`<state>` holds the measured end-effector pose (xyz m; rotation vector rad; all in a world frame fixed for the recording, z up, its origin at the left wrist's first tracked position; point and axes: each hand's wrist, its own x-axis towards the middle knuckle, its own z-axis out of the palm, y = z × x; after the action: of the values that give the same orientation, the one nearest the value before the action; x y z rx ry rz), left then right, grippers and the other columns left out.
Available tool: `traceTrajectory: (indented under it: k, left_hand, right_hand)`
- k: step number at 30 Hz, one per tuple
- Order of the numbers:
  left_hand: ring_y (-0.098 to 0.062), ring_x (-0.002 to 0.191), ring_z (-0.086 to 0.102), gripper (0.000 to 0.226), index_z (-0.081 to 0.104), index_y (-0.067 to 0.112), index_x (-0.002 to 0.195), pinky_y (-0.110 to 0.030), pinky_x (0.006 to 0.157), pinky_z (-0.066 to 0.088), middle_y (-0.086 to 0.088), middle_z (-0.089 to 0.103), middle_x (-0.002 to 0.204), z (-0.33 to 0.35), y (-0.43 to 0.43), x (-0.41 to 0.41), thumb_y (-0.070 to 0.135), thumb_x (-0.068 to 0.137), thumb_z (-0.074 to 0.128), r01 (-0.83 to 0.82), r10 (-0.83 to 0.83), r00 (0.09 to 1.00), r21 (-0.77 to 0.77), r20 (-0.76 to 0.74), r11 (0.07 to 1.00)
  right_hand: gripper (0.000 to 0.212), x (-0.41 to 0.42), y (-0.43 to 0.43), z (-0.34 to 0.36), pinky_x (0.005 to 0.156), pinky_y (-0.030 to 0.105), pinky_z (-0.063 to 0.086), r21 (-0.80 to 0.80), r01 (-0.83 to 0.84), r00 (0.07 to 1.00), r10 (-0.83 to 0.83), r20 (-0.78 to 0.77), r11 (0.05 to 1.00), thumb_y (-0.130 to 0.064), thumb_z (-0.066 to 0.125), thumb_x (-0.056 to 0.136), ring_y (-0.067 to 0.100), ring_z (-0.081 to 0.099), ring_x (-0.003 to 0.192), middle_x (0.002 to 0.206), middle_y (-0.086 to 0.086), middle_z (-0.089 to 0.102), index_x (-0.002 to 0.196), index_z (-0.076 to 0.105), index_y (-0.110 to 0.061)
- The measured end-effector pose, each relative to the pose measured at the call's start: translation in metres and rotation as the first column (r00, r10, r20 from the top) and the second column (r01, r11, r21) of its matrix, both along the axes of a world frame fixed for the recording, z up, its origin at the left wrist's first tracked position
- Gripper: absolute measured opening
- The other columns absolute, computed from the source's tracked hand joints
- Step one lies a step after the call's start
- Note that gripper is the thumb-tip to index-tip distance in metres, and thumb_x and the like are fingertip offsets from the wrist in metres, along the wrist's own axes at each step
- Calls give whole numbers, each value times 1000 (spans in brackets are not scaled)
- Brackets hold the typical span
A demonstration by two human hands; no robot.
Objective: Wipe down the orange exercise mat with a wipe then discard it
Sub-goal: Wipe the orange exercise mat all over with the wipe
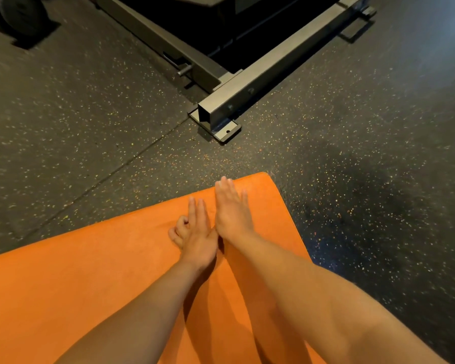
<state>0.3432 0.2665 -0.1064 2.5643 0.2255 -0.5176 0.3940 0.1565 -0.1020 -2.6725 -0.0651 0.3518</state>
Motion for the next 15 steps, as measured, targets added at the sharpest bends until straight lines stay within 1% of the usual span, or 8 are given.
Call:
traceTrajectory:
  k: [2,3,4,6,8,10,12,15]
  left_hand:
    - [-15,138,14,84,-8,33,159,-33,114,-8,15,-14,166,3,9,-4,51,85,26,-16,21,999,-160,30,987]
    - [-13,141,13,86,-7,31,160,-24,112,-12,13,-9,167,3,14,-7,48,84,29,-24,37,997,-208,62,978]
    - [-14,145,13,87,-4,27,161,-20,111,-11,9,-3,168,2,18,-10,44,84,34,-35,58,994,-229,95,973]
    - [-22,151,14,89,4,17,161,-33,121,0,-1,8,168,-2,21,-12,34,82,42,-50,84,987,-237,134,970]
    - [-30,151,16,83,10,13,161,-46,122,8,-6,8,168,-3,16,-14,25,87,46,-40,65,988,-171,140,985]
    - [-31,150,14,74,14,18,160,-49,122,3,-4,3,168,0,5,-19,21,95,48,-27,29,993,-11,116,1000]
    - [-28,151,8,66,19,30,159,-50,120,-4,-1,1,168,6,-11,-27,26,99,45,14,-27,993,109,114,994]
    - [-24,148,11,55,24,38,155,-52,117,0,5,6,168,12,-45,-40,40,102,37,174,-197,974,184,116,967]
  right_hand:
    - [63,-5,17,3,126,48,-6,77,-91,995,94,-38,993,-14,34,103,14,-6,156,170,0,0,162,12,-16]
    - [61,-6,22,4,126,47,-8,111,-146,987,153,-56,983,-16,33,105,12,-5,156,170,-1,1,162,13,-17]
    - [61,-7,25,6,125,47,-9,136,-209,972,221,-79,968,-15,34,105,12,-4,156,170,-1,2,162,15,-18]
    - [65,-9,22,10,124,49,-10,136,-316,936,332,-115,939,-11,39,102,11,-4,156,170,-2,4,162,15,-19]
    - [72,-10,10,12,124,52,-9,60,-371,921,376,-108,927,-8,45,98,12,-5,156,170,-5,6,162,15,-21]
    - [77,-14,-11,13,124,53,-7,-56,-292,955,287,-75,955,-4,45,95,13,-6,156,170,-6,5,163,14,-22]
    - [83,-23,-41,14,124,52,-8,-121,-34,998,28,-51,992,2,40,90,14,-8,156,171,-4,2,163,9,-22]
    - [82,-45,-79,10,122,53,-10,-169,288,953,-299,-42,943,1,35,91,15,-13,155,170,-4,-7,162,2,-21]
